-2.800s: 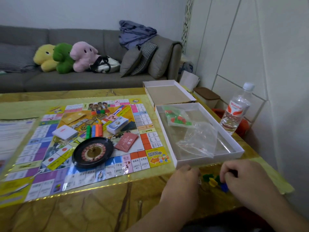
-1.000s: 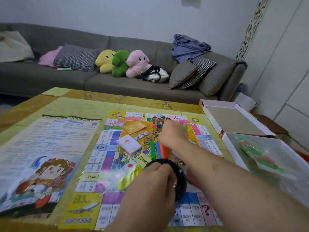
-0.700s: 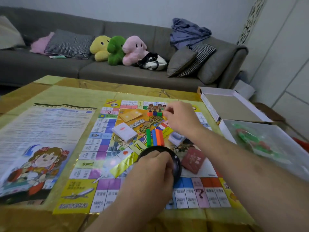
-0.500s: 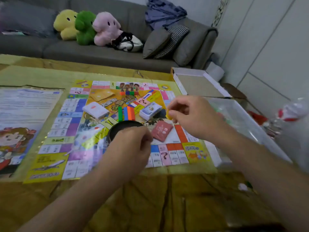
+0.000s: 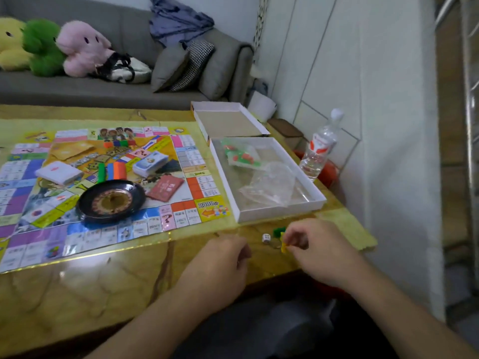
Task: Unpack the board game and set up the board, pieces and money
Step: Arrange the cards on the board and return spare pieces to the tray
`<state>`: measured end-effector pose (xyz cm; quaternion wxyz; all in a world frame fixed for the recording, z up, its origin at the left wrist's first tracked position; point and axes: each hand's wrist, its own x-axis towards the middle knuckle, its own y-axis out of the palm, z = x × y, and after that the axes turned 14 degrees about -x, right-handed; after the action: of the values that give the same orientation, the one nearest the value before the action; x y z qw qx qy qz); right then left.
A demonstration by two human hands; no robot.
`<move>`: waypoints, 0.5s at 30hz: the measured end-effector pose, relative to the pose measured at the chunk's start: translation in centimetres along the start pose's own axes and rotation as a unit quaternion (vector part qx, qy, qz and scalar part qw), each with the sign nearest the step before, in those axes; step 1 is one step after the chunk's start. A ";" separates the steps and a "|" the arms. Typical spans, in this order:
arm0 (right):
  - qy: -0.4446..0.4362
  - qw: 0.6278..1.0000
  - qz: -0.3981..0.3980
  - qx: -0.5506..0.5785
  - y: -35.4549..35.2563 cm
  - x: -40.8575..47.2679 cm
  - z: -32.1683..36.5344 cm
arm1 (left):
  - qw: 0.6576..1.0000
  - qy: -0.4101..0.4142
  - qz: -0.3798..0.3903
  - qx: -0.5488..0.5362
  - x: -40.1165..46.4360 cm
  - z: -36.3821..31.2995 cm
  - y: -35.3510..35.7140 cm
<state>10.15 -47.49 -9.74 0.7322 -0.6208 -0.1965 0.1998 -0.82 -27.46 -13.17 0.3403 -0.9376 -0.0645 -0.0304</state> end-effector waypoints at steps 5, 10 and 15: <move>-0.028 0.995 0.007 -0.097 2.2 -0.5 -0.1 | 1.000 0.002 0.028 0.013 1.3 -2.4 2.2; -0.021 0.995 -0.043 -0.089 2.0 0.0 0.1 | 1.000 -0.004 0.024 0.009 1.7 -2.9 1.2; -0.033 0.993 -0.114 -0.014 1.6 -0.8 1.3 | 1.000 -0.017 -0.022 -0.003 1.1 -1.8 -2.0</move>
<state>8.70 -46.58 -11.18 0.7344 -0.5977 -0.2929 0.1327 0.00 -26.96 -10.42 0.3351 -0.9375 -0.0911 -0.0223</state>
